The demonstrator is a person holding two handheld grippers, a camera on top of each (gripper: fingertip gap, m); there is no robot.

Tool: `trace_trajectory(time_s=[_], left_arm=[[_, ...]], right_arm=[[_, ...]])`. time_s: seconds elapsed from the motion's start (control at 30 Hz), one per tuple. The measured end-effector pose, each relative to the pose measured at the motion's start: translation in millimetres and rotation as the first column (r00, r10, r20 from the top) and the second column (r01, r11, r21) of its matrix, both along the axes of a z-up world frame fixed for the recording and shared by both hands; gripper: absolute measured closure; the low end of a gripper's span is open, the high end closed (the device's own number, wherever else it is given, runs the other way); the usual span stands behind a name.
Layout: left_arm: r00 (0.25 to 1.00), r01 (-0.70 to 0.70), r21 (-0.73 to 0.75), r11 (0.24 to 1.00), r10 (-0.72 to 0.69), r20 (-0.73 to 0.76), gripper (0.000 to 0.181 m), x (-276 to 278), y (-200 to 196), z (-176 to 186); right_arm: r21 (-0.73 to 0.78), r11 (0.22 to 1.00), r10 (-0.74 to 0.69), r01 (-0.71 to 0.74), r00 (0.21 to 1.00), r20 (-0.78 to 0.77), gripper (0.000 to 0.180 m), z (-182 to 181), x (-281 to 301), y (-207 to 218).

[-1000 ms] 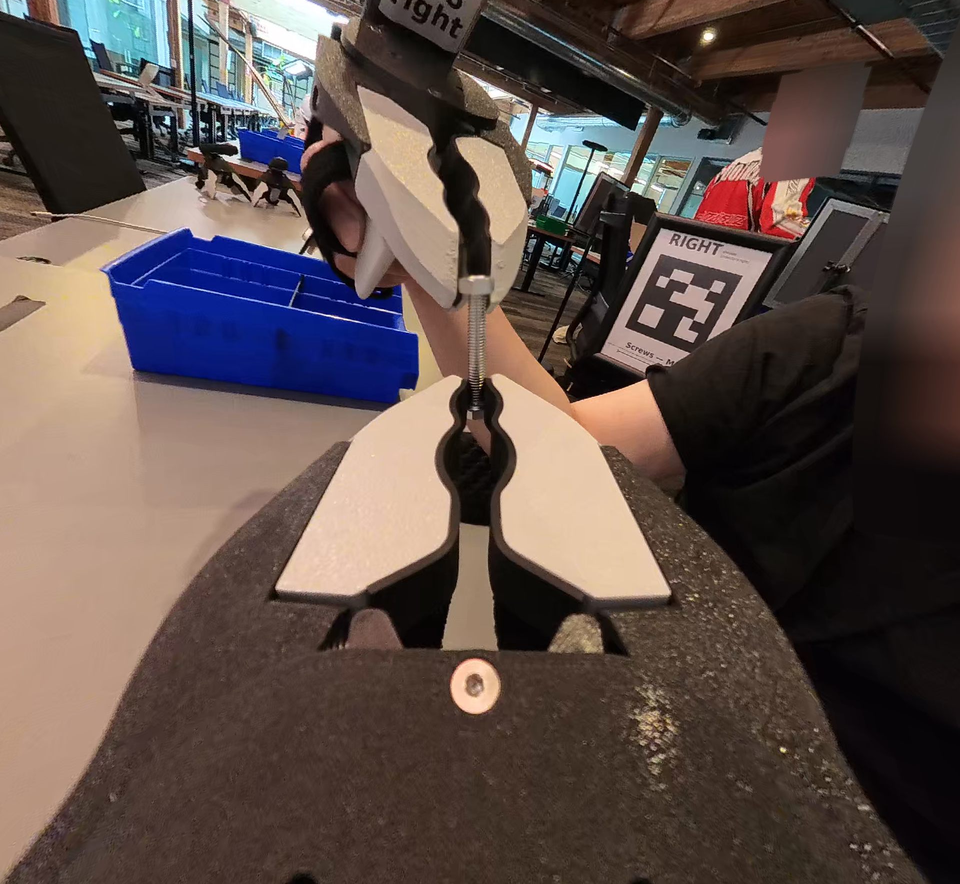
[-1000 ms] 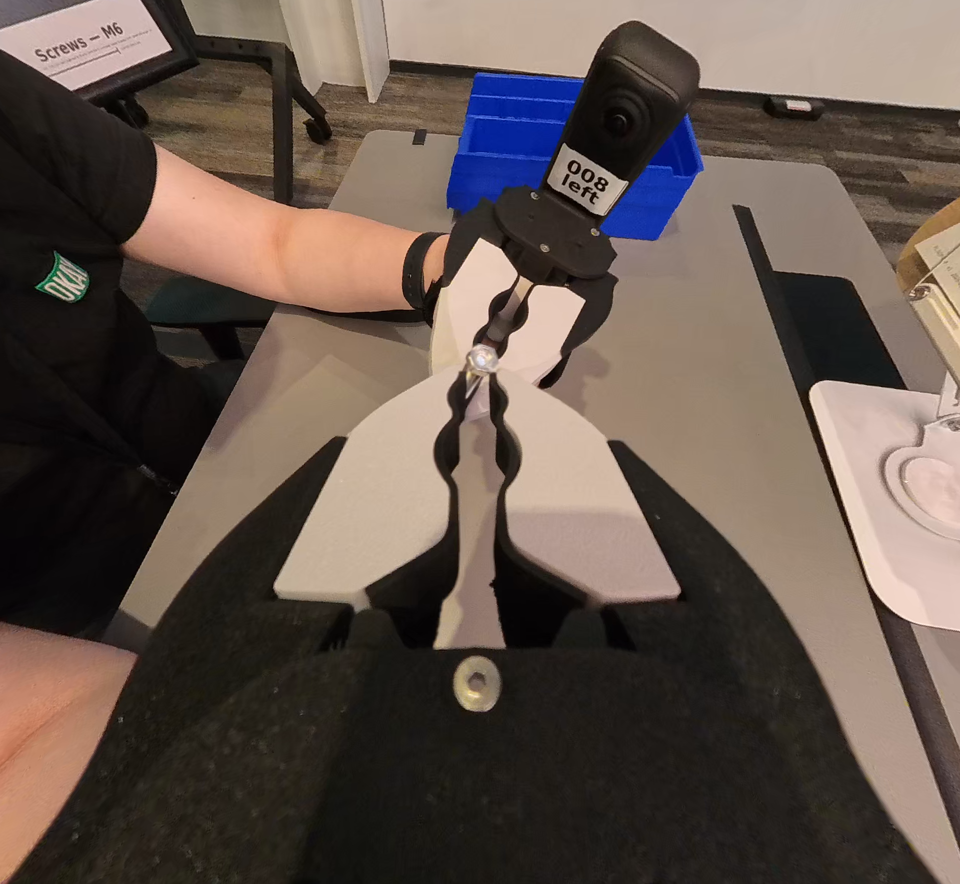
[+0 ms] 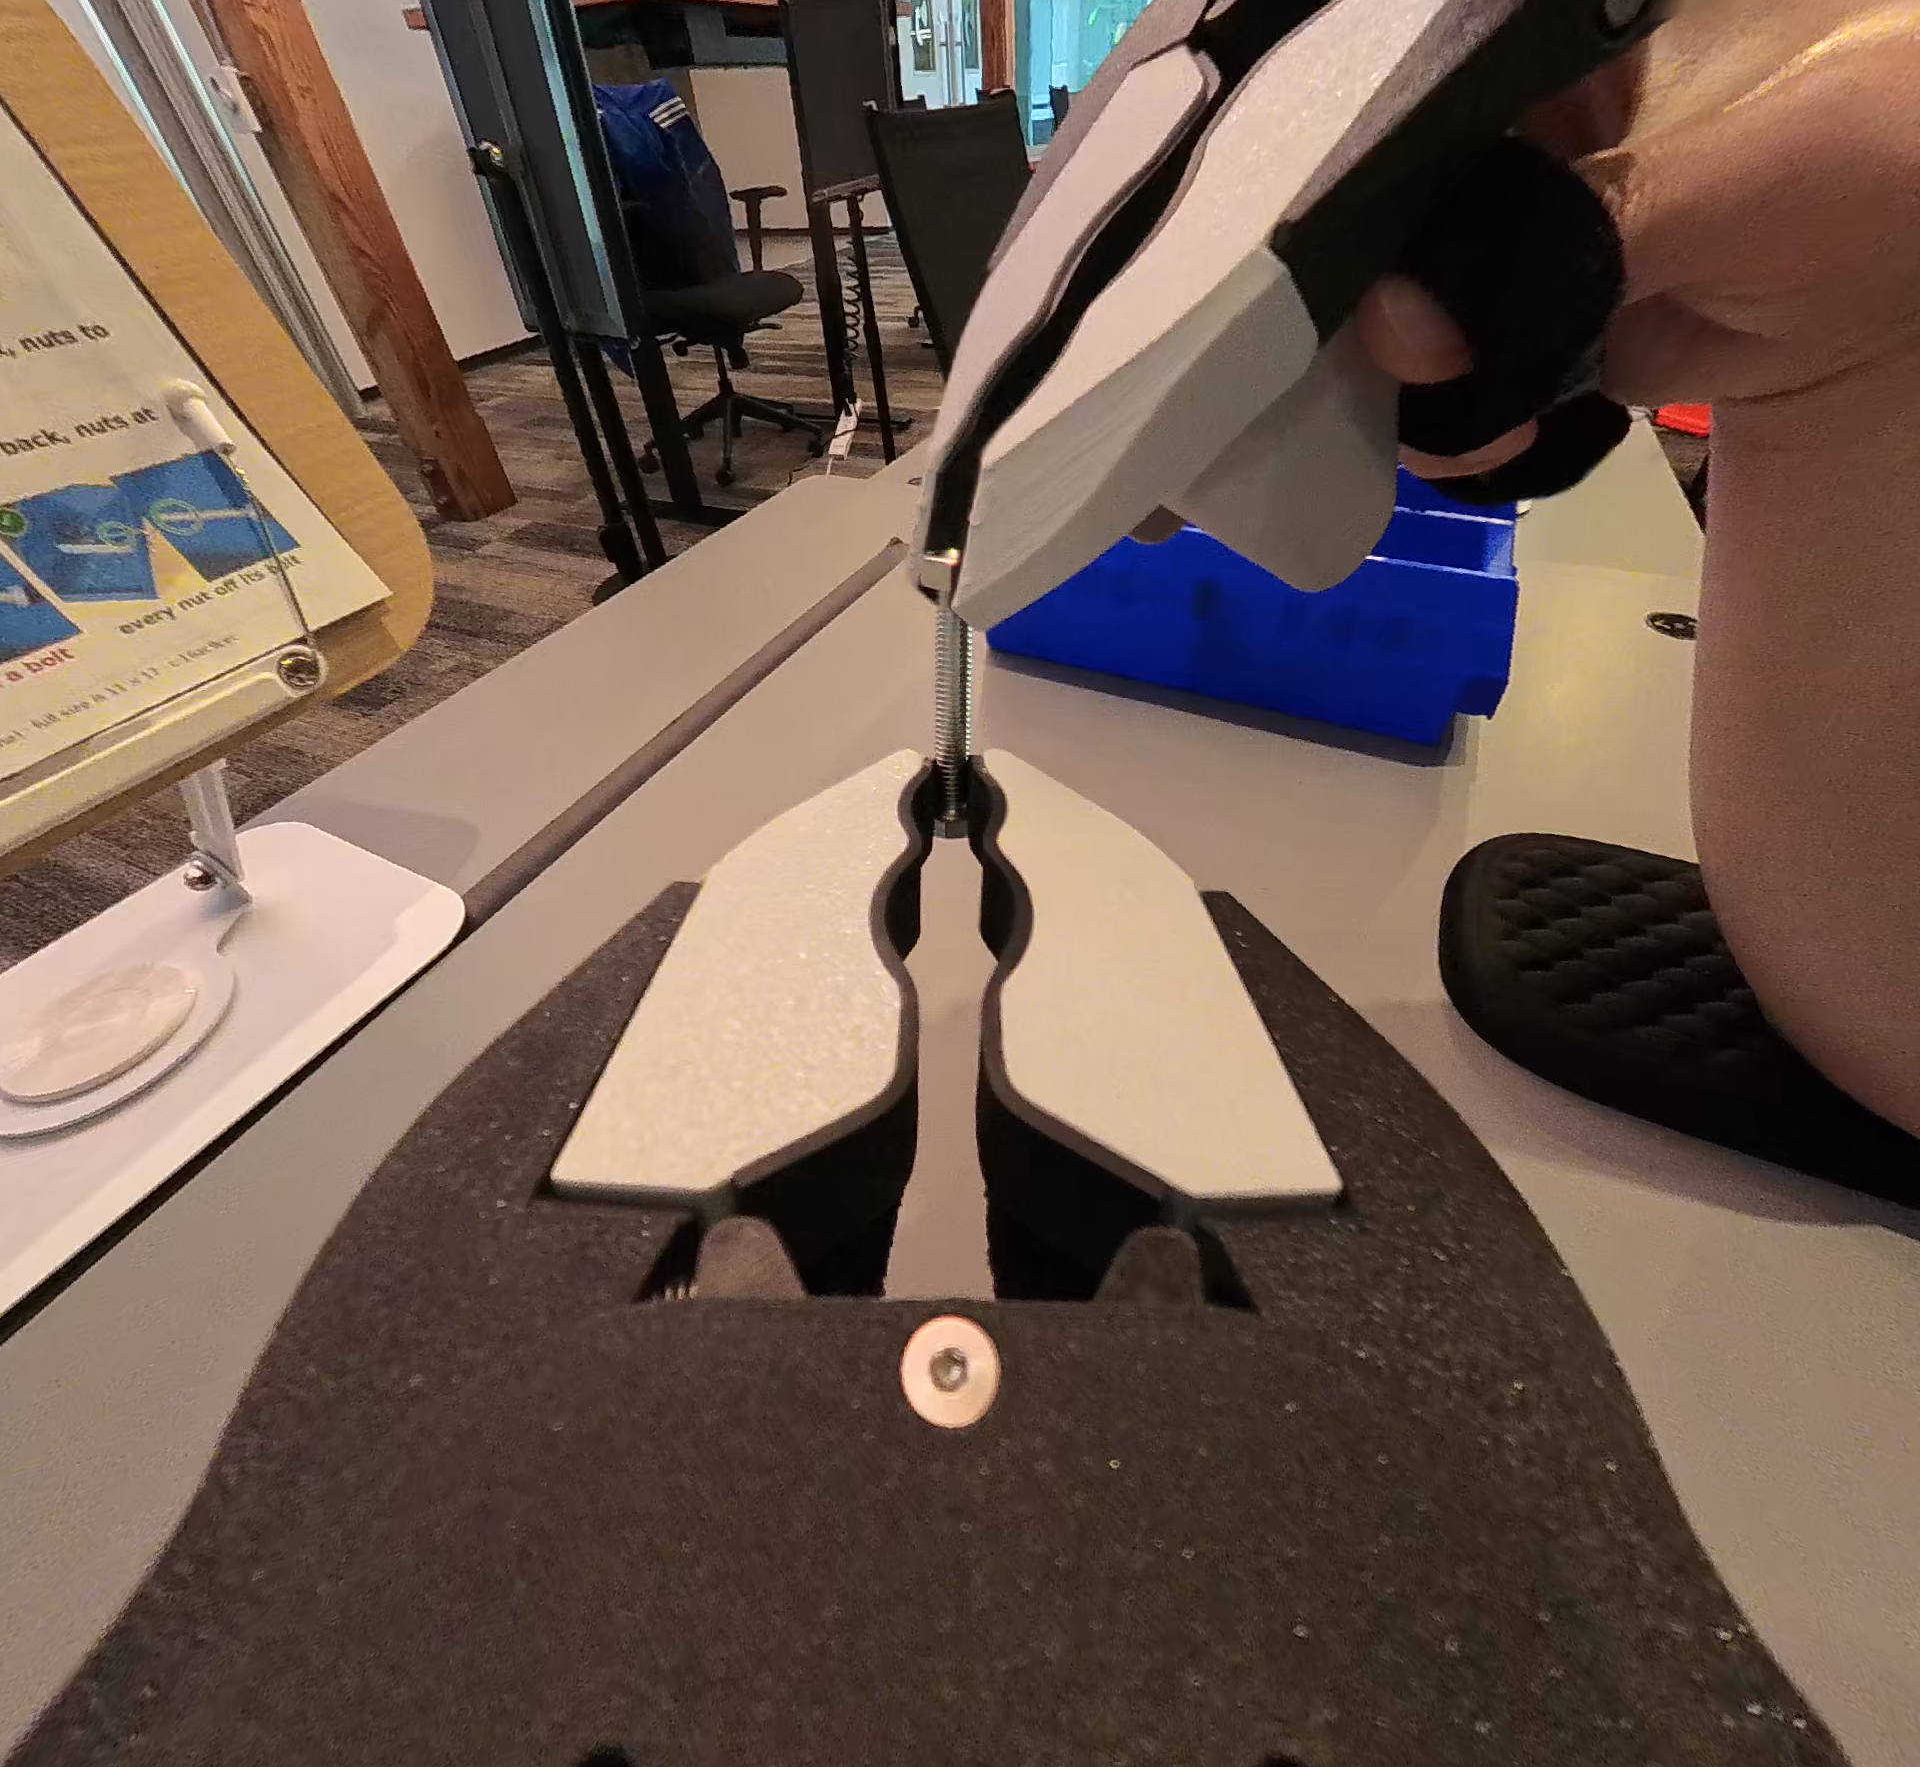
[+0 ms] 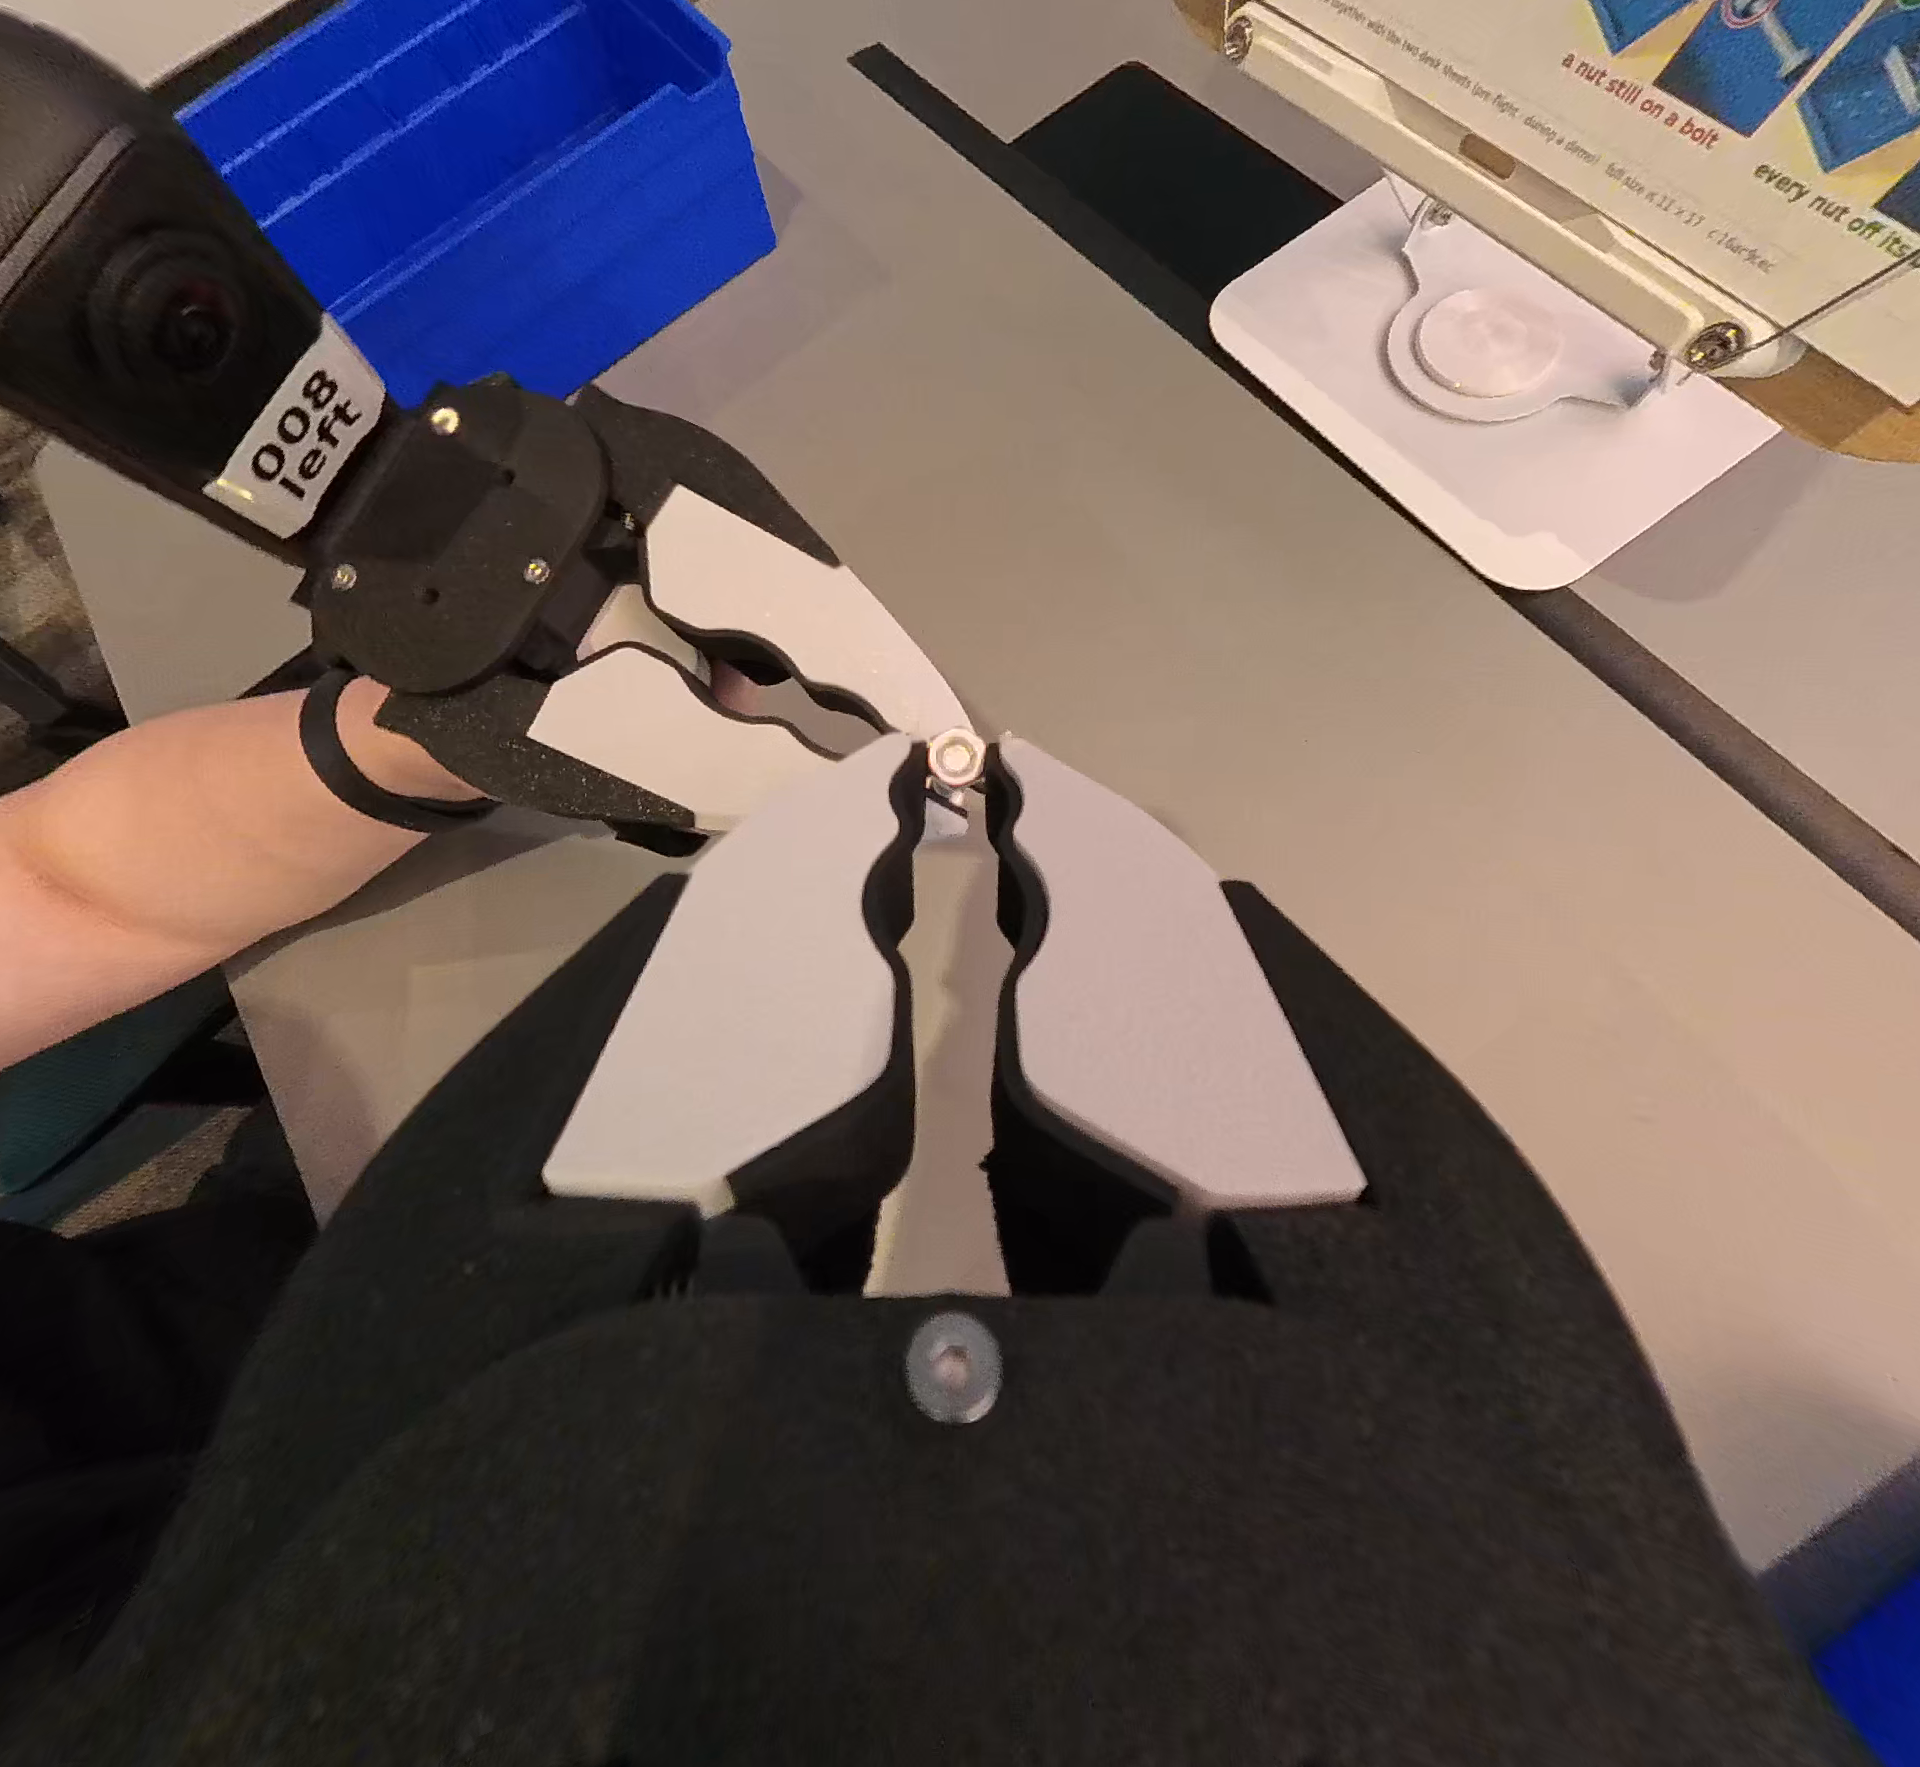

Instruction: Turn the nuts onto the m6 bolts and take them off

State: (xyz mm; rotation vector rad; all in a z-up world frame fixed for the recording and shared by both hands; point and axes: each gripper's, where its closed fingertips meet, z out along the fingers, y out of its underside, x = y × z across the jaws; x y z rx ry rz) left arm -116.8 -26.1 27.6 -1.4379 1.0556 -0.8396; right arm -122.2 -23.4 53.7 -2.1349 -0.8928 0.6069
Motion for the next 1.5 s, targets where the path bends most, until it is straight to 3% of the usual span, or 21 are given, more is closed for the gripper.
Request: trace_trajectory(time_s=[0.2,0.4,0.57,0.63,0.87,1.1,1.3,1.5], left_arm=[[0.979,0.2,-0.066,0.978,-0.196,0.052,0.176,4.0,-24.5,8.6],[0.861,0.509,-0.178,0.842,-0.499,0.101,0.176,1.3,-71.0,15.7],[0.749,0.659,-0.257,0.707,-0.647,0.14,0.176,-0.1,-96.8,10.4],[0.752,0.657,-0.247,0.713,-0.645,0.136,0.176,1.3,-96.2,8.6],[0.783,0.619,-0.236,0.749,-0.612,0.11,0.176,2.0,-86.8,2.4],[0.882,0.468,-0.244,0.849,-0.464,0.079,0.176,0.5,-50.0,-11.5],[0.928,0.37,-0.252,0.894,-0.369,0.053,0.176,-6.3,-28.0,-19.3],[0.925,0.378,-0.248,0.892,-0.371,0.077,0.176,-5.4,-27.1,-14.7]], right_arm=[[0.029,0.967,0.256,-0.254,0.963,-0.08,0.17,10.1,-1.9,-23.3],[0.275,0.734,0.655,-0.621,0.754,-0.046,0.17,17.4,-1.8,-64.9],[0.339,0.632,0.752,-0.697,0.657,-0.05,0.17,19.6,-3.4,-80.4],[0.333,0.621,0.761,-0.709,0.647,-0.044,0.17,17.0,-3.1,-81.8],[0.371,0.63,0.736,-0.682,0.677,-0.006,0.17,18.1,-2.0,-74.1],[0.359,0.649,0.612,-0.671,0.74,0.278,0.17,3.4,0.6,-70.6],[0.341,0.777,0.394,-0.529,0.832,0.391,0.17,10.3,33.9,-68.4],[0.248,0.934,0.168,-0.257,0.928,0.331,0.17,8.2,161.7,-61.8]])
